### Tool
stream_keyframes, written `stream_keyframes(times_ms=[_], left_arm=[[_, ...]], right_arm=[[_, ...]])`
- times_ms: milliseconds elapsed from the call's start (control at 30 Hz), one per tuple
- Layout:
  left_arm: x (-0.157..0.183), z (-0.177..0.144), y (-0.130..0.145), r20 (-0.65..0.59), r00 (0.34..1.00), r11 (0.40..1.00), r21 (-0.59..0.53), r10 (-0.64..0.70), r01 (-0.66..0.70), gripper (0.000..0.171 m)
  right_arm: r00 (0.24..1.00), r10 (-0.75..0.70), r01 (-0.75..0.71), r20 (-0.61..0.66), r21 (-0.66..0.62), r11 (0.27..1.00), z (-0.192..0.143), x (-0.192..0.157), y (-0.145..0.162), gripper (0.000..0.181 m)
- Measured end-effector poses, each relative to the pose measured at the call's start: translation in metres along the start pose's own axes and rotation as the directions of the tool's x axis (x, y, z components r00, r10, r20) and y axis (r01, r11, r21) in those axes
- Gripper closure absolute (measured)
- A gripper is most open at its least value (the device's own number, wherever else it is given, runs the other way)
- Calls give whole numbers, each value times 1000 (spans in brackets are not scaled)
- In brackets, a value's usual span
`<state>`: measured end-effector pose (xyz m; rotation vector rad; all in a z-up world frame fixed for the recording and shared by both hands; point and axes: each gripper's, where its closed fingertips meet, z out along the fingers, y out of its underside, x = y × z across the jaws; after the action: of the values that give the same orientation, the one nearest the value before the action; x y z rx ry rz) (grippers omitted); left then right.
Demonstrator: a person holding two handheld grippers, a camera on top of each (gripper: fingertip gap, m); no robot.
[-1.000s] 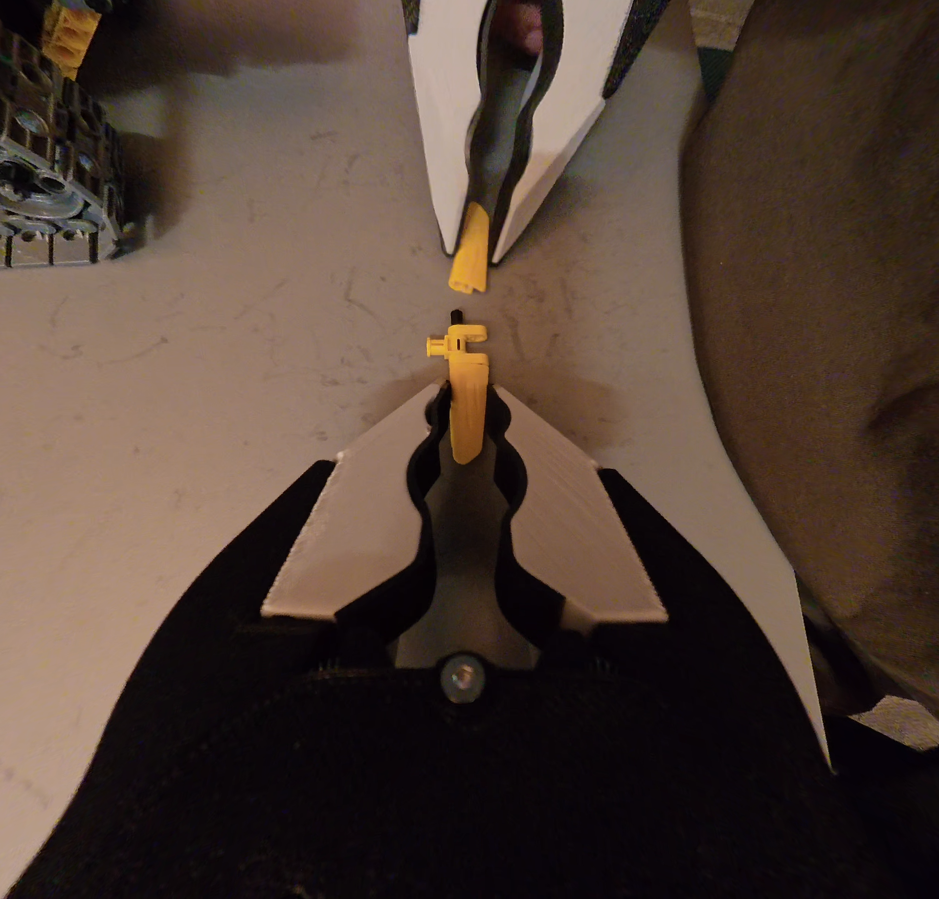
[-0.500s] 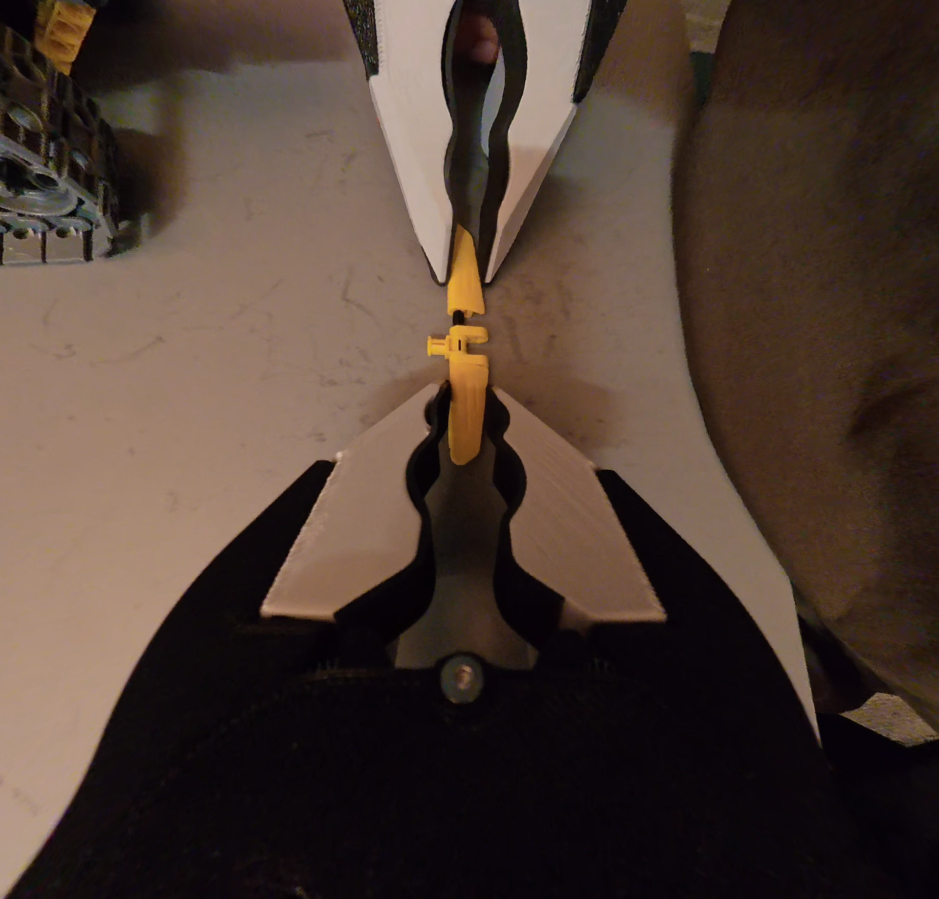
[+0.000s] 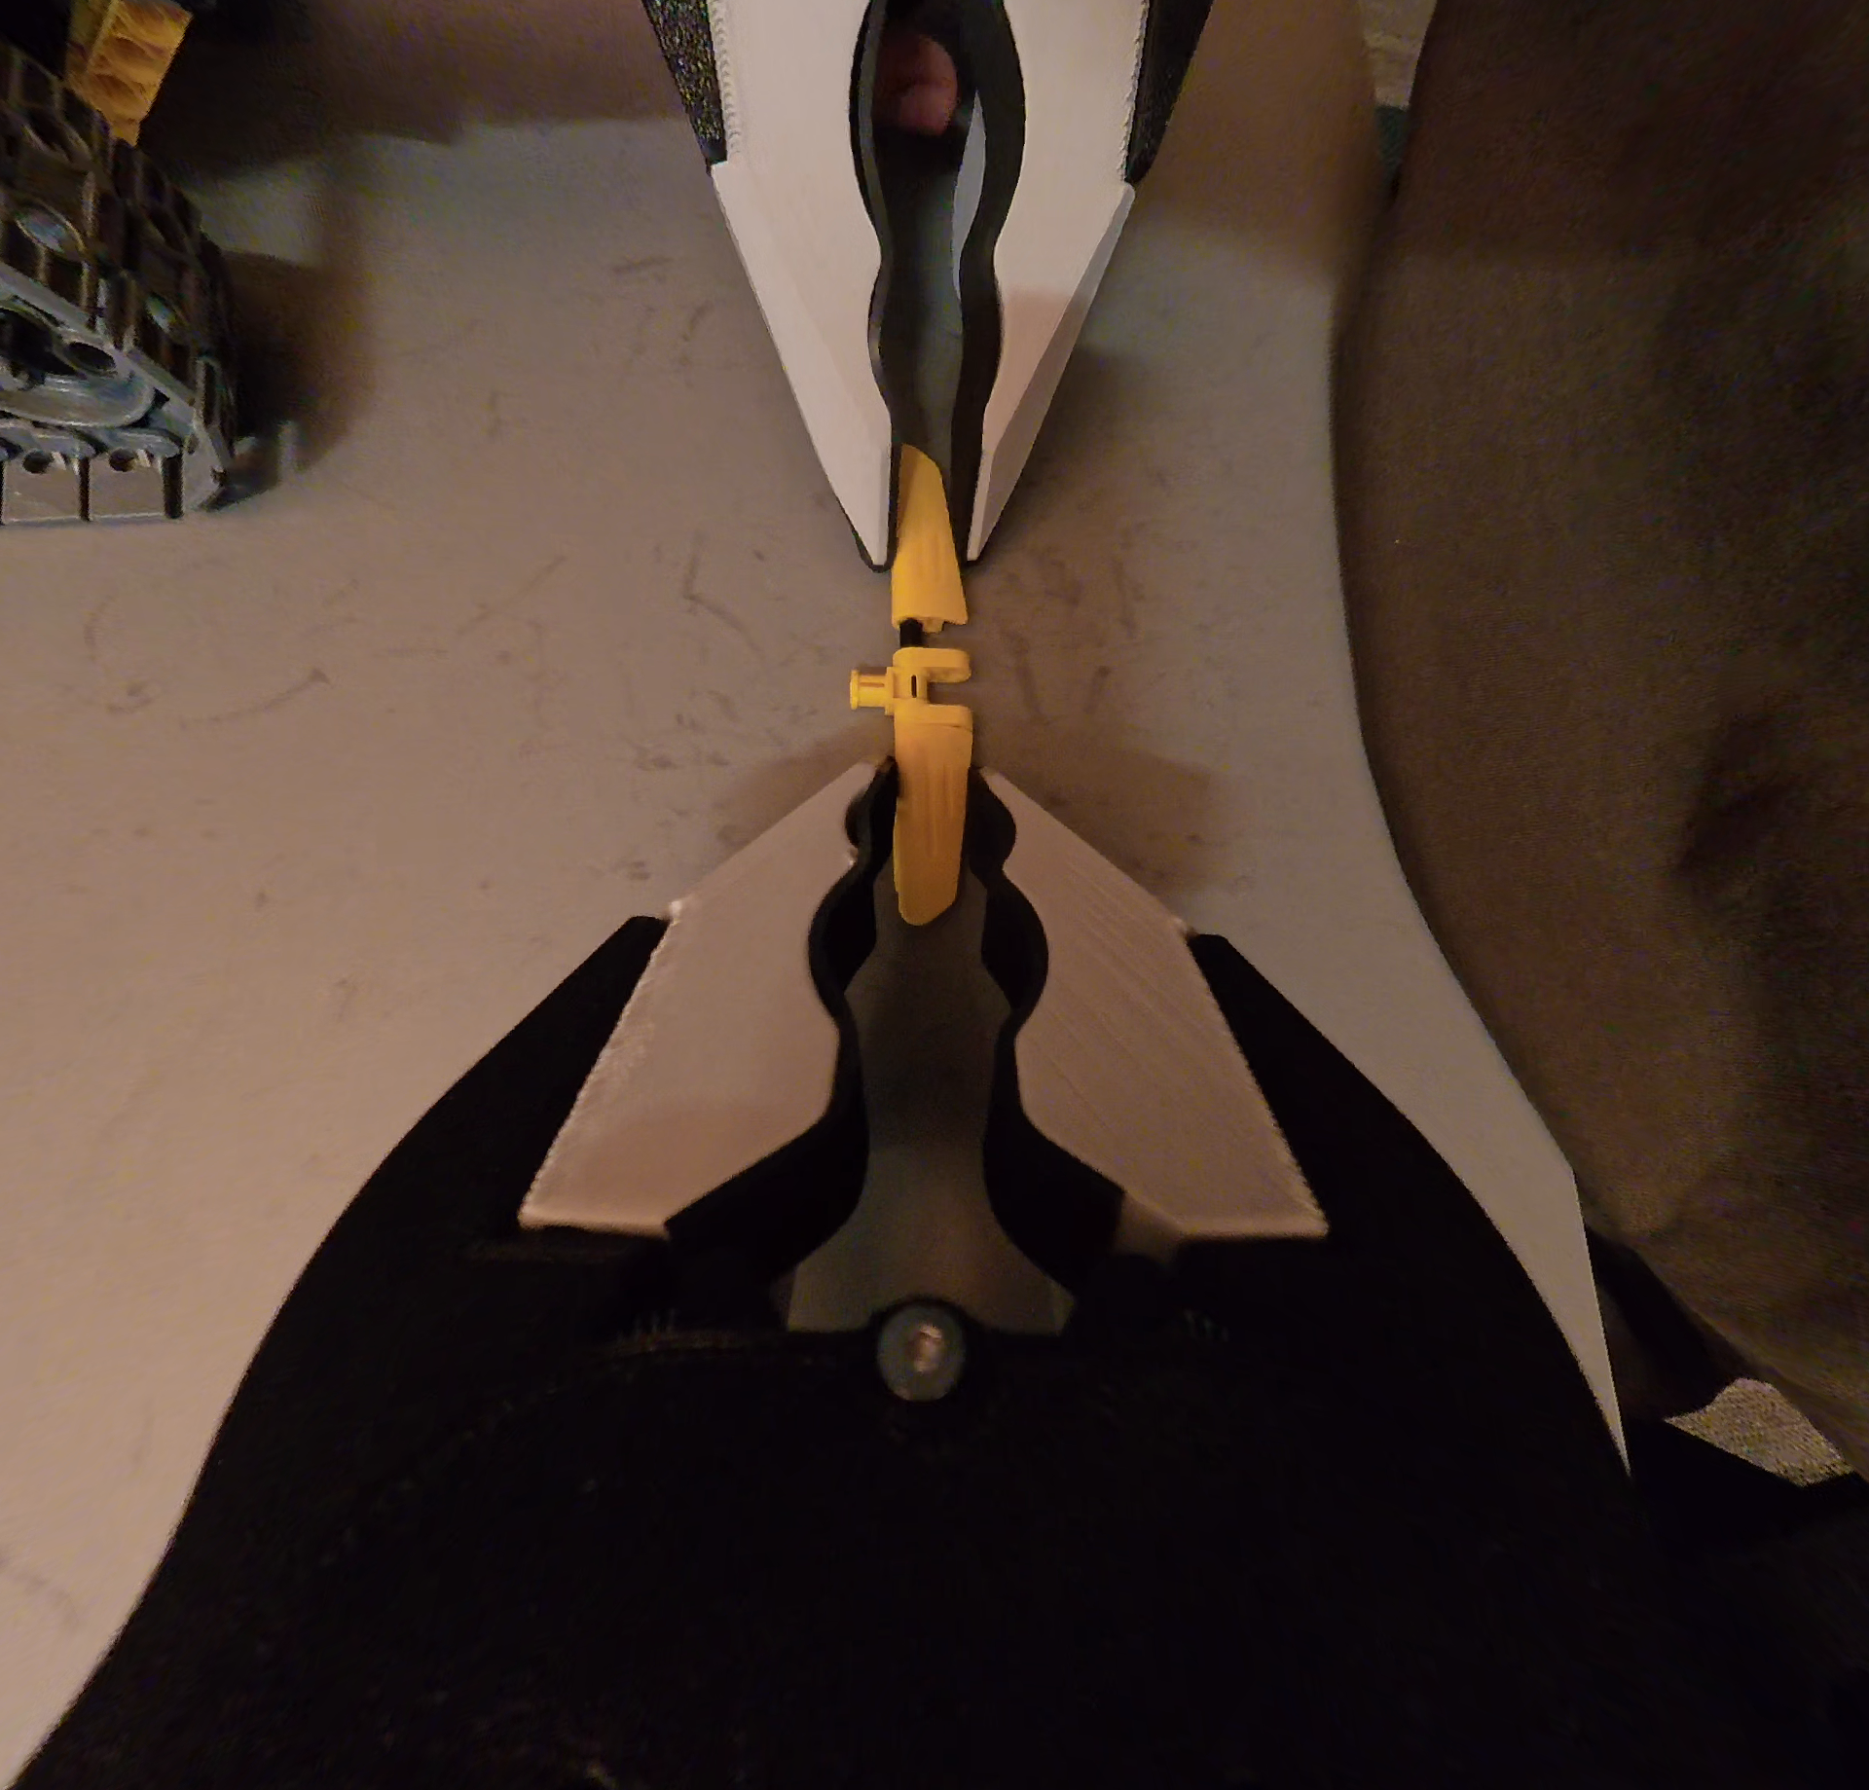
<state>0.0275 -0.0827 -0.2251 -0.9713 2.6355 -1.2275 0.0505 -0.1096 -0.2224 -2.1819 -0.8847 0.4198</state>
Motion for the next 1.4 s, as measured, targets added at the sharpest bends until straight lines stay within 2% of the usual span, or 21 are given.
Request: stream_keyframes(times_ms=[500, 800, 1400], left_arm=[[0, 0, 0, 14, 1000, 1000, -2, 12, -12, 161], [1, 0, 0, -15, 1000, 1000, -3, -1, 1, 162], [1, 1, 0, -3, 1000, 1000, -4, 13, -13, 162]], right_arm=[[999, 29, -29, 28, -11, 1000, 5, -1, -2, 168], [997, -11, 13, 70, -18, 1000, 7, -3, -4, 169], [991, 37, -34, 125, -25, 999, 11, 0, -9, 170]])
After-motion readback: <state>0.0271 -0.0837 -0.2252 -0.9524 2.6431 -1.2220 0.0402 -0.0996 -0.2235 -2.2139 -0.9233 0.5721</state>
